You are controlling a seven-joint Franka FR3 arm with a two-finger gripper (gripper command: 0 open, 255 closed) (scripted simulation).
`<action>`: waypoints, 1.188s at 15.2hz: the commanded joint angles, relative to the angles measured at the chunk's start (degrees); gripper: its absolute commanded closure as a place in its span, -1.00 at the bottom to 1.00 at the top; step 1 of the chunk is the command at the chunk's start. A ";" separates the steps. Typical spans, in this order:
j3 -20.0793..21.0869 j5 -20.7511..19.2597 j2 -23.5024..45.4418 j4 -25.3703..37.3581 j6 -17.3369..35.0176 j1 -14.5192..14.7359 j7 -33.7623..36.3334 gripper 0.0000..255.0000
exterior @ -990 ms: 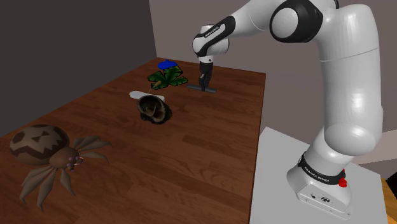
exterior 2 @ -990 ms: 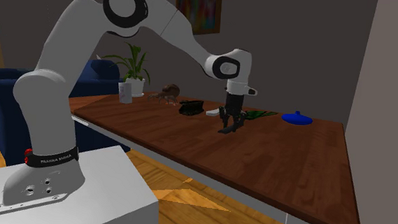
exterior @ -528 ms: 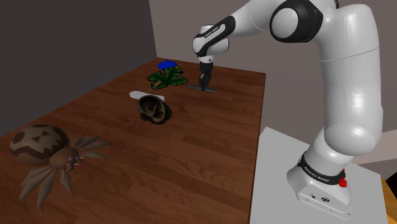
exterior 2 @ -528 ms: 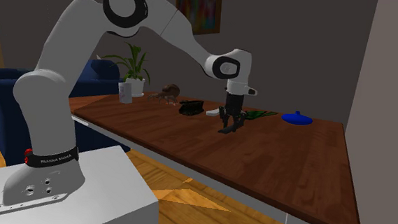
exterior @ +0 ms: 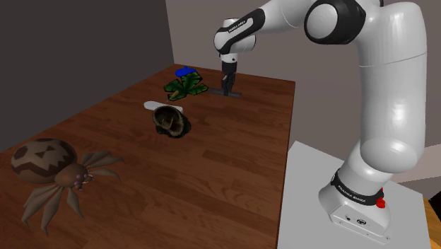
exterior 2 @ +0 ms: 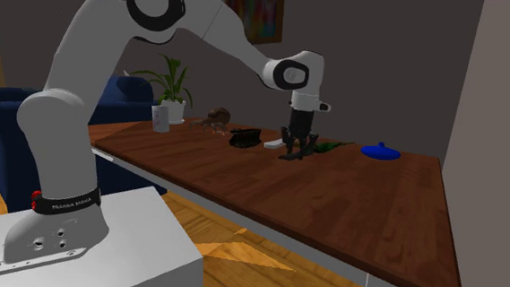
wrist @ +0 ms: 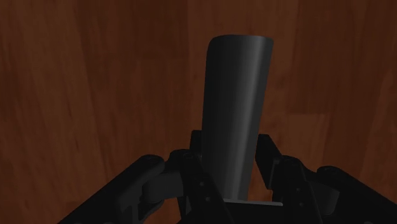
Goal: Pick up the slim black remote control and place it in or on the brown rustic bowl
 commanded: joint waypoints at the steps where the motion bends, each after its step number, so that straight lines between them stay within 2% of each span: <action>1: -0.05 -0.17 -0.56 0.66 -1.20 0.09 0.26 1.00; 18: -0.51 -1.24 -3.80 9.05 -12.71 0.00 1.56 1.00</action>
